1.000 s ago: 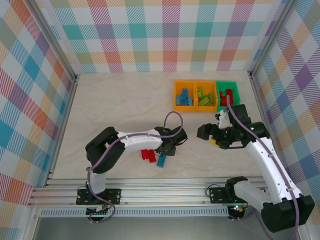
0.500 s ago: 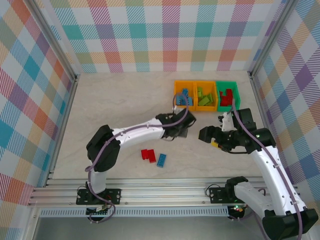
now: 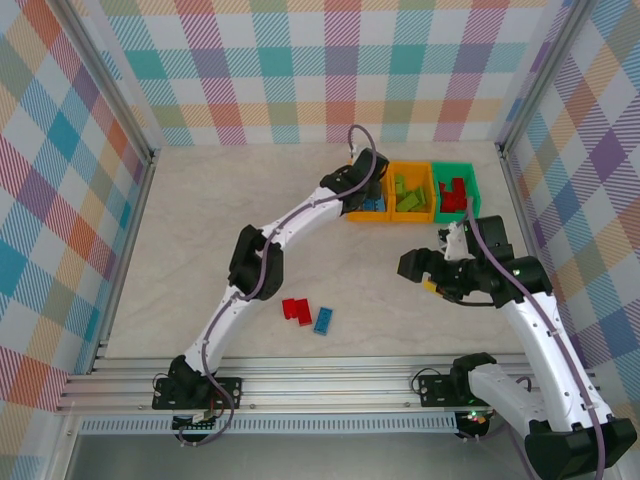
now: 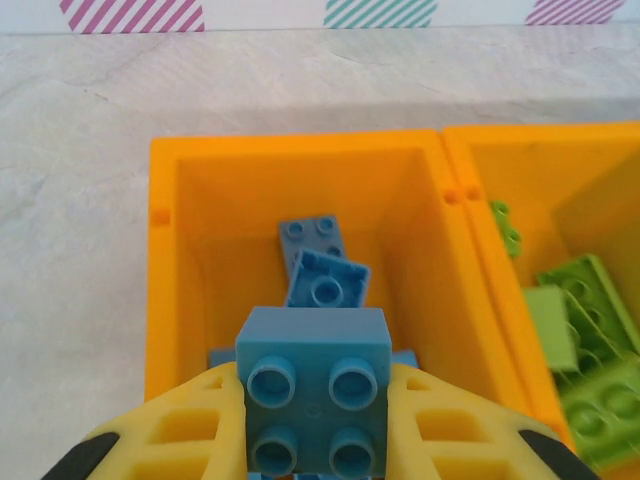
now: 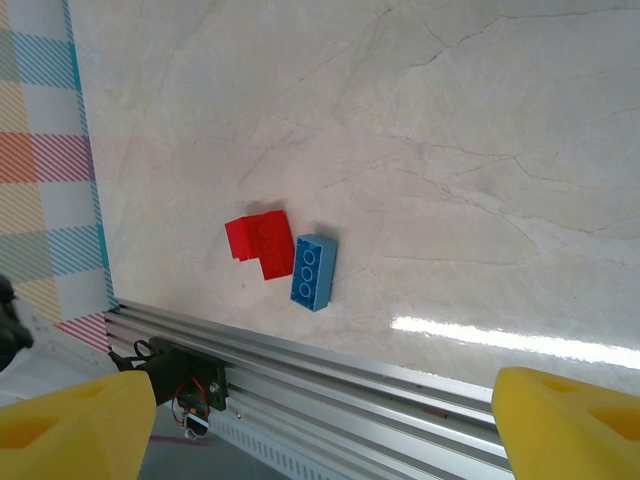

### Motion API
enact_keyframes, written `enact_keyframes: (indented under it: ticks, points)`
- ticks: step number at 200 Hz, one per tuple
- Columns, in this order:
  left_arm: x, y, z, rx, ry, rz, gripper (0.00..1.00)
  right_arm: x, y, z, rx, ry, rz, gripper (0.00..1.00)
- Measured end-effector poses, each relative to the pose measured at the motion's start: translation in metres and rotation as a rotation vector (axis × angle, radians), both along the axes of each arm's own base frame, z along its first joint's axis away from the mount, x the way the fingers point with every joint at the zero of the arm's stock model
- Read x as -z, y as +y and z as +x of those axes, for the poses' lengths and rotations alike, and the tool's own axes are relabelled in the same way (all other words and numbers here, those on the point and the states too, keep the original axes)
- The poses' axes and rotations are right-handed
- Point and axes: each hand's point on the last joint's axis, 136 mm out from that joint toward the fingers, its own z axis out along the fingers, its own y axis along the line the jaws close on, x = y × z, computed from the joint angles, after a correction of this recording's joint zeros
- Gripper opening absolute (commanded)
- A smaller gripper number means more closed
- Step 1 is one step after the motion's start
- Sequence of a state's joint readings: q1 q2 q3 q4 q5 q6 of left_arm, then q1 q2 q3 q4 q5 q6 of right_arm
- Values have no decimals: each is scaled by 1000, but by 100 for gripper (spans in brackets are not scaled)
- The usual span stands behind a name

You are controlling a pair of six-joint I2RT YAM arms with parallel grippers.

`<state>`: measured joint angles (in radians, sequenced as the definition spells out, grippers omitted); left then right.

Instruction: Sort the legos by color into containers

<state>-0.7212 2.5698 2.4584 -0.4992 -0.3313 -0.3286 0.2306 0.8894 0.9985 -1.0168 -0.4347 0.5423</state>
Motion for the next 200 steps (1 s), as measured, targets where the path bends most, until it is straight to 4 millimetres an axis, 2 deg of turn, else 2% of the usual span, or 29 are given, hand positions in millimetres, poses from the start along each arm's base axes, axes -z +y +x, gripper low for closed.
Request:
enact_keyframes:
  ticks: [15,31,76,98,118,132,147,177,191,200]
  points:
    - [6,2,10,9,0,-13,38,0,1,3,6,0,3,88]
    - [2,1,15,22,-7,-45,43,0,1,8,19,1,7,88]
    - [-29,-19,15,92,-52,-145,47,11,4,24,22,47,-11,87]
    - [-48,-18,8,100,-55,-153,46,11,6,33,19,52,-13,87]
    - [-77,-10,-6,115,-61,-162,47,10,13,37,-4,41,-27,87]
    - [-100,8,-28,131,-69,-150,49,10,28,37,-61,35,-54,88]
    - [-128,39,-62,144,-96,-136,51,11,52,34,-148,29,-82,87]
    - [-207,120,-144,164,-259,-101,53,28,107,23,-325,32,-149,86]
    - [-232,162,-187,164,-344,-77,57,42,130,14,-403,33,-196,86]
    - [-238,186,-212,163,-380,-62,64,51,143,8,-449,31,-231,85]
